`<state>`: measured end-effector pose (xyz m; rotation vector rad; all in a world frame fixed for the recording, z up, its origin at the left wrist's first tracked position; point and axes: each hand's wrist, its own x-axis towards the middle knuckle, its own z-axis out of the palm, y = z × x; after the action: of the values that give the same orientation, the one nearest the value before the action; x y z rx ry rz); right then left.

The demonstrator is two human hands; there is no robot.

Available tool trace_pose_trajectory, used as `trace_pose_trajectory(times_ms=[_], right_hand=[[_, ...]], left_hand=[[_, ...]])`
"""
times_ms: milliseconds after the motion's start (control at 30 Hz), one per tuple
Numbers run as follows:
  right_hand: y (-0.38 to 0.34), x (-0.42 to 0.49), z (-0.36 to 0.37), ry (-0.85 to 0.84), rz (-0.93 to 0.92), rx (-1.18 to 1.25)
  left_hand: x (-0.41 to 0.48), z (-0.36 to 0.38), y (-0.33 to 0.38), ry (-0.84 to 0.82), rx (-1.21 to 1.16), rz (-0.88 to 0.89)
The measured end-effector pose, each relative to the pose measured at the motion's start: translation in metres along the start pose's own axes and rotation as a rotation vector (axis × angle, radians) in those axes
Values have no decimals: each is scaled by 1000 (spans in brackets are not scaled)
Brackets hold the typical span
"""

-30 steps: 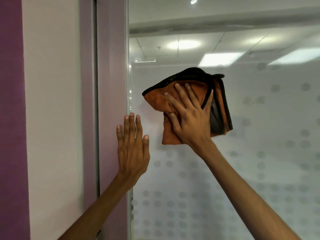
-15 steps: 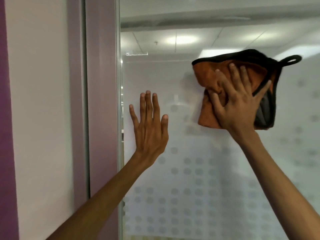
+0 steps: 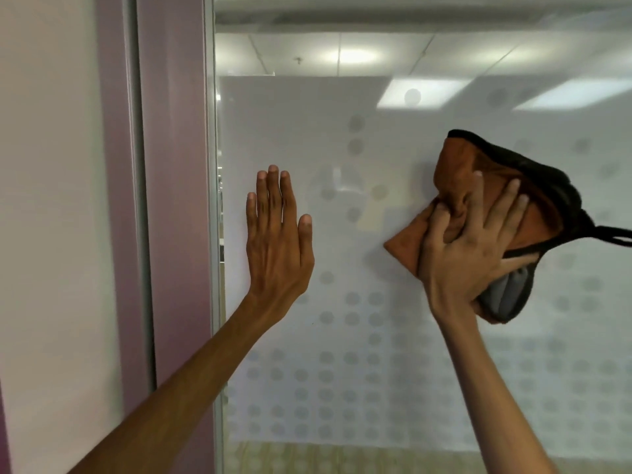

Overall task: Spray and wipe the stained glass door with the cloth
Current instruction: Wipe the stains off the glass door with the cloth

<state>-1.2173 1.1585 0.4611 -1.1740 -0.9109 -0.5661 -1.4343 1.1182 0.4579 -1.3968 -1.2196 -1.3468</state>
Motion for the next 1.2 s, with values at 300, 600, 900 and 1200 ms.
trace_pose_trajectory(times_ms=[300,600,900,1200], right_hand=[[-56,-63,7,-37,-175,48],[-34,-134,0,-174,-516,105],[-13,-161,-13,-288,-563,114],[24,-192,-46,-528,-511,176]], left_hand=[[-42,-19,-53,-21,14,21],[-79,-12,-55,-16,31,-54],[-104,-18,-33,-43,-117,-163],[-151,-44,17,-123,-181,-336]])
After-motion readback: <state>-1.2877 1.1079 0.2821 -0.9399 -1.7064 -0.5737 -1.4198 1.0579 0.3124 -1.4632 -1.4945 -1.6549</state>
